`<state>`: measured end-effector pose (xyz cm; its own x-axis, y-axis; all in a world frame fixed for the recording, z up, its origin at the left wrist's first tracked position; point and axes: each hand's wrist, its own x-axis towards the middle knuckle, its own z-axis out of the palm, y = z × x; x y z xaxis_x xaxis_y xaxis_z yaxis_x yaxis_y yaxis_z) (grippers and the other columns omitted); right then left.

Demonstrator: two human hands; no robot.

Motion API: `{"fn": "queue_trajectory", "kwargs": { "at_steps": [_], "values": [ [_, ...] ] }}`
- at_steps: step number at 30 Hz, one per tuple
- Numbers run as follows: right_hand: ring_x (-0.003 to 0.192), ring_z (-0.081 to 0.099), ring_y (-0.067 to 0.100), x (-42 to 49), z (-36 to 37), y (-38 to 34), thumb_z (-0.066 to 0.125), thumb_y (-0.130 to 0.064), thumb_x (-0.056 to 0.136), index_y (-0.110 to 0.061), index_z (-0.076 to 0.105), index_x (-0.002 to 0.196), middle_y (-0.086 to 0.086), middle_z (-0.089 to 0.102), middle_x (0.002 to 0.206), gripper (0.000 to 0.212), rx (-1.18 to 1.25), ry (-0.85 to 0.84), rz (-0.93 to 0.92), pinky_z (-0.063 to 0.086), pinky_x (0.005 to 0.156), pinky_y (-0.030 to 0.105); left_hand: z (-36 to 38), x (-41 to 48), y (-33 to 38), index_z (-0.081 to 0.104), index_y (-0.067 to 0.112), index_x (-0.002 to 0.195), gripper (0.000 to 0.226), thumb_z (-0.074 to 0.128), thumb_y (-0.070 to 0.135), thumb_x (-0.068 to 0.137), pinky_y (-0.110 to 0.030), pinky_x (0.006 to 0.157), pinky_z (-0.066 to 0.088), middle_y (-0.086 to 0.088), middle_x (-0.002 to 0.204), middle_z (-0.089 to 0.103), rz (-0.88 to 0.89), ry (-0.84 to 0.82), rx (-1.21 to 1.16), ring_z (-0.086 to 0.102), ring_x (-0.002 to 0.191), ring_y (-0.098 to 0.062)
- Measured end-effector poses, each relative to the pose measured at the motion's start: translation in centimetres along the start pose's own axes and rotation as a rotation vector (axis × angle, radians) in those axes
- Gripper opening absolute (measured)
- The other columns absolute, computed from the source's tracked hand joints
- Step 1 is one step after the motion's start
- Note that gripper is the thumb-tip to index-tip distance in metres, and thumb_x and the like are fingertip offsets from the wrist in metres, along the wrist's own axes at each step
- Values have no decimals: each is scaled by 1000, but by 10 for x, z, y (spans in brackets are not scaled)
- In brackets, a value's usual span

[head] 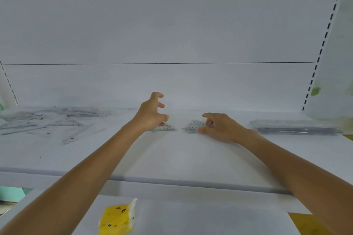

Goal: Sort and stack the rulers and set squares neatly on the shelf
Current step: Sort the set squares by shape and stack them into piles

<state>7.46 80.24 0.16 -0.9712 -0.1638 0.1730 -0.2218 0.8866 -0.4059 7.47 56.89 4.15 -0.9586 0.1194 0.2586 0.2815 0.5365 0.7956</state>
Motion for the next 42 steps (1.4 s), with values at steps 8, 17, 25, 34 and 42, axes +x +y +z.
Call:
{"fn": "queue_trajectory", "kwargs": {
  "at_steps": [8,17,25,34,42],
  "values": [
    [111,49,18,-7,-1,-6,53,-45,89,-20,53,121,1,55,122,41,-147,27,-97,38,86,30,6,3,-4,10,23,146,84,62,15,81,-17,52,37,4,114,45,-32,-66,219,50,71,-4],
    [119,42,14,-60,-13,-9,47,-39,93,-23,50,126,-4,48,130,37,-215,136,-243,35,99,28,34,16,9,55,8,119,56,73,37,75,-24,67,42,-6,107,54,182,-26,336,57,87,-21],
    [104,49,17,-84,-1,-4,48,-24,91,-13,62,102,2,60,110,20,-105,204,-289,33,87,21,73,18,25,57,21,121,39,59,40,86,-7,66,37,7,97,64,216,36,84,55,82,-5],
    [103,48,17,-87,-1,-6,46,-24,92,-12,60,103,2,58,108,22,-118,191,-270,36,86,24,74,15,43,35,24,139,56,55,7,89,-8,56,50,0,99,58,200,117,-211,65,54,-2],
    [104,48,19,-88,0,-7,45,-24,92,-11,60,103,3,58,110,22,-130,198,-272,36,87,25,79,12,36,43,10,136,51,53,7,86,-11,69,46,0,117,58,168,22,-16,62,82,-9]
  ]
}}
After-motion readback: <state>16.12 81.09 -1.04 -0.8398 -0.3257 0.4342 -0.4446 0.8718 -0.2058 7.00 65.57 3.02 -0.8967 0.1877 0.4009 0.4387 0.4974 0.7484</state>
